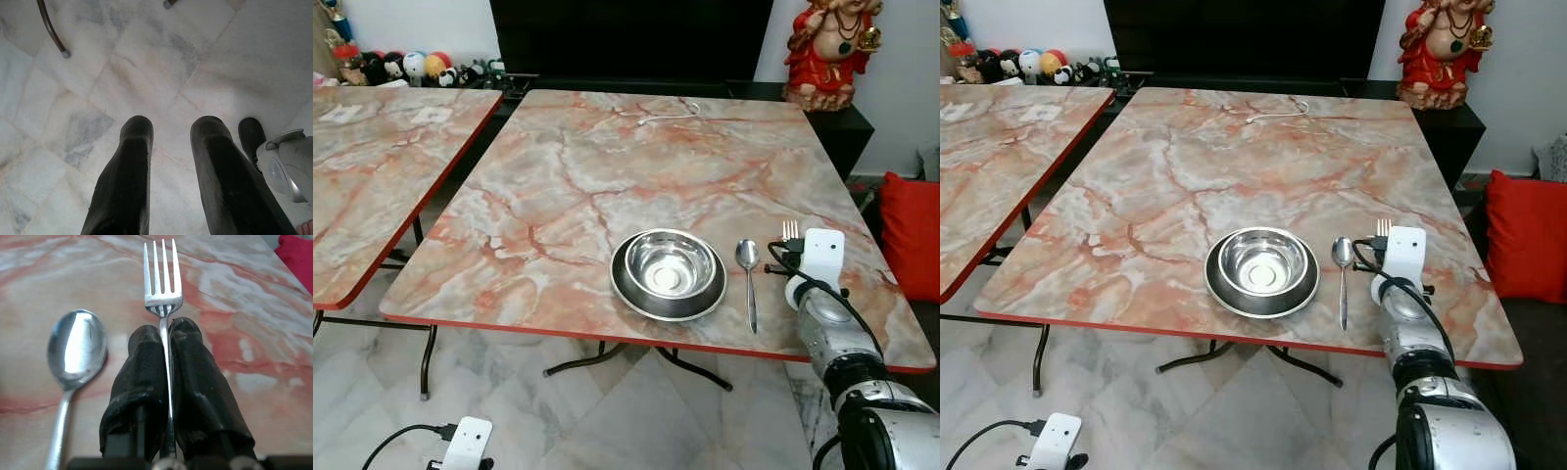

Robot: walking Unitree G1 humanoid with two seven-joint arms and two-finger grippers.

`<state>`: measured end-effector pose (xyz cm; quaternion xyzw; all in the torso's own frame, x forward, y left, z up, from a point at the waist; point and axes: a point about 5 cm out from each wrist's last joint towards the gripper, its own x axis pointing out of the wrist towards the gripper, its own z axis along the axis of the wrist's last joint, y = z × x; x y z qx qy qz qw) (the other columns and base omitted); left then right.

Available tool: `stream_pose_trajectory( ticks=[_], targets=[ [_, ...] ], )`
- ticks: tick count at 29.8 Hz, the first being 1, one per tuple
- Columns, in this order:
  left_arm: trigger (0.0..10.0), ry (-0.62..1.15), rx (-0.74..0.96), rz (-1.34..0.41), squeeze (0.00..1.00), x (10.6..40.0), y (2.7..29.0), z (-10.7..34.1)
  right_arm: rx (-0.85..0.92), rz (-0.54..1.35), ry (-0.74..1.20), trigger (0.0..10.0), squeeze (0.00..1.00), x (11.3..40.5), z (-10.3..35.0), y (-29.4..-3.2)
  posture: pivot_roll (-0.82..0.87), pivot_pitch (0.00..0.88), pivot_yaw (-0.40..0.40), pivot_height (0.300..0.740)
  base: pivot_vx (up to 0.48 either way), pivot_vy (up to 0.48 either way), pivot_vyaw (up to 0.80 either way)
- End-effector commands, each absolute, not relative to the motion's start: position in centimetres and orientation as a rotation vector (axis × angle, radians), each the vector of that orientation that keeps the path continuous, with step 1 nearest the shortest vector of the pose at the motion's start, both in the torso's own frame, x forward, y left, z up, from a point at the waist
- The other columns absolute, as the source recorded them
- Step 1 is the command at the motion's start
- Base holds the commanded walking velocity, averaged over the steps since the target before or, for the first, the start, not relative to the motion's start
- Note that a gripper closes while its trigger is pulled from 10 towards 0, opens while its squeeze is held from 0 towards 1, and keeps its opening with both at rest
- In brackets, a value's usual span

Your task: Setting the table

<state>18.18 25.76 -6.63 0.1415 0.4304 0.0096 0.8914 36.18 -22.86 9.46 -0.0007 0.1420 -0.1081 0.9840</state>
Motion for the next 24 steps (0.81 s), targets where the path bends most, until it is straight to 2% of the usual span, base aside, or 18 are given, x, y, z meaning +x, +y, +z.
stream_pose_trajectory(
  ticks=[1, 4, 8, 9, 12, 17, 24],
  targets=[
    [10.0, 0.908, 0.292, 0.029, 0.0, 17.6, 26.2, -6.8, 0.025, -0.227, 0.278, 10.0, 0.0, 36.3, 9.5, -22.6, 0.09, 0.009, 0.014, 0.74, 0.0, 0.0, 0.0],
    [10.0, 0.905, 0.289, 0.031, 0.0, 17.6, 26.2, -6.8, 0.069, -0.241, 0.255, 10.0, 0.0, 36.3, 9.5, -22.5, 0.09, 0.01, 0.014, 0.74, 0.0, 0.0, 0.0],
    [10.0, 0.898, 0.28, 0.036, 0.0, 17.6, 26.2, -6.7, 0.098, -0.272, 0.111, 10.0, 0.0, 36.5, 10.9, -22.9, 0.1, 0.013, 0.011, 0.74, 0.0, 0.0, 0.0],
    [10.0, 0.899, 0.282, 0.037, 0.0, 17.6, 26.2, -6.8, 0.111, -0.281, -0.025, 10.0, 0.0, 36.3, 12.1, -23.1, 0.09, 0.012, 0.011, 0.74, 0.0, 0.0, 0.0],
    [10.0, 0.902, 0.283, 0.037, 0.0, 17.5, 26.2, -6.8, 0.077, -0.277, -0.139, 10.0, 0.0, 35.6, 12.6, -22.9, 0.09, 0.016, 0.013, 0.74, 0.0, 0.0, 0.0],
    [10.0, 0.907, 0.282, 0.032, 0.0, 17.4, 26.2, -6.9, 0.057, -0.251, -0.252, 10.0, 0.0, 34.0, 12.6, -22.3, 0.09, 0.017, 0.015, 0.74, 0.0, 0.0, 0.0],
    [10.0, 0.906, 0.282, 0.025, 0.0, 17.6, 26.0, -6.8, 0.038, -0.253, -0.294, 10.0, 0.0, 33.2, 12.5, -22.2, 0.07, 0.004, 0.02, 0.74, 0.0, 0.0, 0.0]
  ],
)
